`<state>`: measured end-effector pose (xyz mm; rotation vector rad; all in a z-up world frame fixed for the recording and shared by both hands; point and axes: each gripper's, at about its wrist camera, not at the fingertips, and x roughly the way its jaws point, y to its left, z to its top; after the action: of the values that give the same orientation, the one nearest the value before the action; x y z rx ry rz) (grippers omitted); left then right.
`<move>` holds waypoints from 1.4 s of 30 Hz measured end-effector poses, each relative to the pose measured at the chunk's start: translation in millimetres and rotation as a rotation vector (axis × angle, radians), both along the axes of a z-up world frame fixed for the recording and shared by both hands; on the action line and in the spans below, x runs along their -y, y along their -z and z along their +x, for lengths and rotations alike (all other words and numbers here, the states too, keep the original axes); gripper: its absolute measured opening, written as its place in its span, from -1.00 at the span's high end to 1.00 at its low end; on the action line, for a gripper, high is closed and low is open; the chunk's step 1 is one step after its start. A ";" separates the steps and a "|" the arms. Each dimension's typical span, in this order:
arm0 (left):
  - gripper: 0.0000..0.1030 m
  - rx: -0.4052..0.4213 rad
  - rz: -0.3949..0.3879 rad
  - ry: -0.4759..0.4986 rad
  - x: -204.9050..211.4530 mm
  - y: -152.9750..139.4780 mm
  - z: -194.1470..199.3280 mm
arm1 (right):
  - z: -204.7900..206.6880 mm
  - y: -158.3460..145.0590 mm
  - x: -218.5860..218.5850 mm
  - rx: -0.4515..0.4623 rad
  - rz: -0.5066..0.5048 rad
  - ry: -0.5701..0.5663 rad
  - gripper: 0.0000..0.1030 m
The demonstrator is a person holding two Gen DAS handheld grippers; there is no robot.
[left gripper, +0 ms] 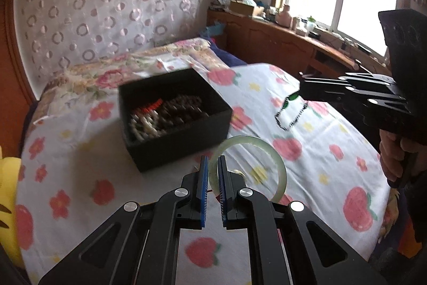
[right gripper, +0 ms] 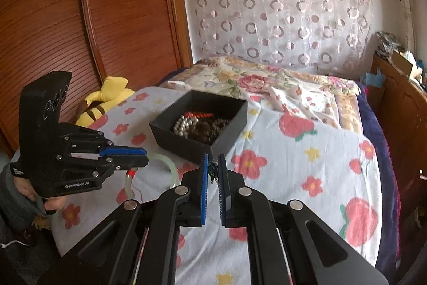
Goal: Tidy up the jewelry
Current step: 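Grasp the pale jade bangle with the left gripper while the right gripper holds the necklace, then lower the jade bangle and green necklace into the box, opening both grippers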
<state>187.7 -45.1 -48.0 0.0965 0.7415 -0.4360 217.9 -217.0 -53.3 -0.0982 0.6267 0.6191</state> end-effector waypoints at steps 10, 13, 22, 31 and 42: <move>0.87 0.070 -0.012 -0.079 -20.4 -25.8 32.7 | 25.9 -34.8 -20.0 0.082 0.009 -0.033 0.84; 0.87 0.077 -0.015 -0.095 -23.1 -27.6 42.7 | 33.8 -40.0 -27.1 0.094 0.009 -0.043 0.84; 0.87 0.056 -0.022 -0.136 -33.0 -15.8 74.0 | 61.4 -39.6 -49.5 0.092 -0.003 -0.079 0.84; 0.86 0.019 -0.023 -0.153 -38.7 1.4 93.5 | 83.0 -6.3 -60.1 0.011 -0.027 -0.099 0.84; 0.85 0.019 -0.029 -0.158 -38.6 4.9 94.8 | 87.7 17.3 -64.6 -0.037 -0.049 -0.094 0.81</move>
<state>282.5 -6.5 -52.9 0.0147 0.7177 -0.2944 305.6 -152.4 -70.6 -0.1627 0.6762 0.6978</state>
